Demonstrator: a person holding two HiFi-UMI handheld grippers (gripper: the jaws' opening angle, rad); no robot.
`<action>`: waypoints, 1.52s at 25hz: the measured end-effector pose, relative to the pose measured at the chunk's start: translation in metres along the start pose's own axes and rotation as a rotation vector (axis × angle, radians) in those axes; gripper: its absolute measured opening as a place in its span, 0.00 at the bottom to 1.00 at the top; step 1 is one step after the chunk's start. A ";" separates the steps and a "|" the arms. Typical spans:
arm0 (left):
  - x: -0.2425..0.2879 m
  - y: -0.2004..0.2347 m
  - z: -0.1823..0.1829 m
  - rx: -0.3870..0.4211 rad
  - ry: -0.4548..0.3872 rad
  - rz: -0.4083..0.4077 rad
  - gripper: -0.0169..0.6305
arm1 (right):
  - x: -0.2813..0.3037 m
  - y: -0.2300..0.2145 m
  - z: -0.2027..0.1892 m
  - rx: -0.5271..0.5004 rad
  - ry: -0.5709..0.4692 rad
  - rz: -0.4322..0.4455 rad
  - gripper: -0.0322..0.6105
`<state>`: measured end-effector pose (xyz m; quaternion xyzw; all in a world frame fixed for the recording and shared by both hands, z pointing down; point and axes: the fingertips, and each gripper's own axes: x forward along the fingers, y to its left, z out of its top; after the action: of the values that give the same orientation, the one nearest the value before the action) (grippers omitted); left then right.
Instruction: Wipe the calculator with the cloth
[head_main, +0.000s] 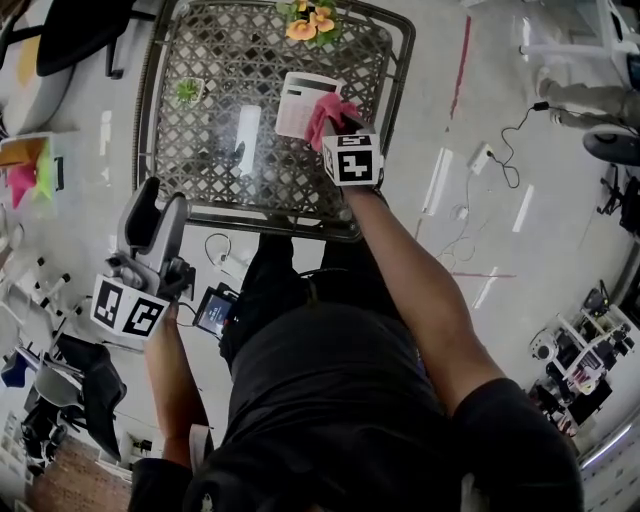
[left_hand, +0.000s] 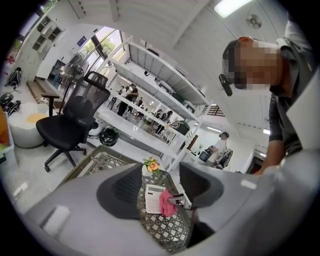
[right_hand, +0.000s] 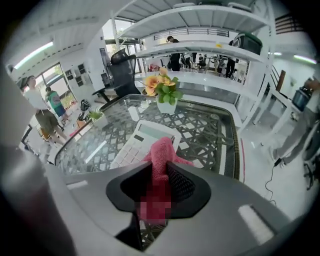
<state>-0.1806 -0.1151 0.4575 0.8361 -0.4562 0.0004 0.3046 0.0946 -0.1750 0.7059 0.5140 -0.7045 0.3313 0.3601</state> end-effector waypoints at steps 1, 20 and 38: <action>-0.002 0.000 0.000 -0.001 -0.002 0.001 0.42 | 0.001 0.007 0.000 0.002 0.002 0.008 0.18; -0.044 0.027 -0.005 -0.024 -0.038 0.063 0.42 | 0.038 0.116 0.015 -0.191 0.035 0.151 0.18; -0.052 0.021 0.020 0.011 -0.072 0.051 0.42 | 0.011 0.045 -0.039 -0.331 0.130 0.025 0.18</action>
<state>-0.2322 -0.0943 0.4371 0.8253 -0.4881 -0.0193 0.2832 0.0557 -0.1365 0.7306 0.4166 -0.7310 0.2476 0.4803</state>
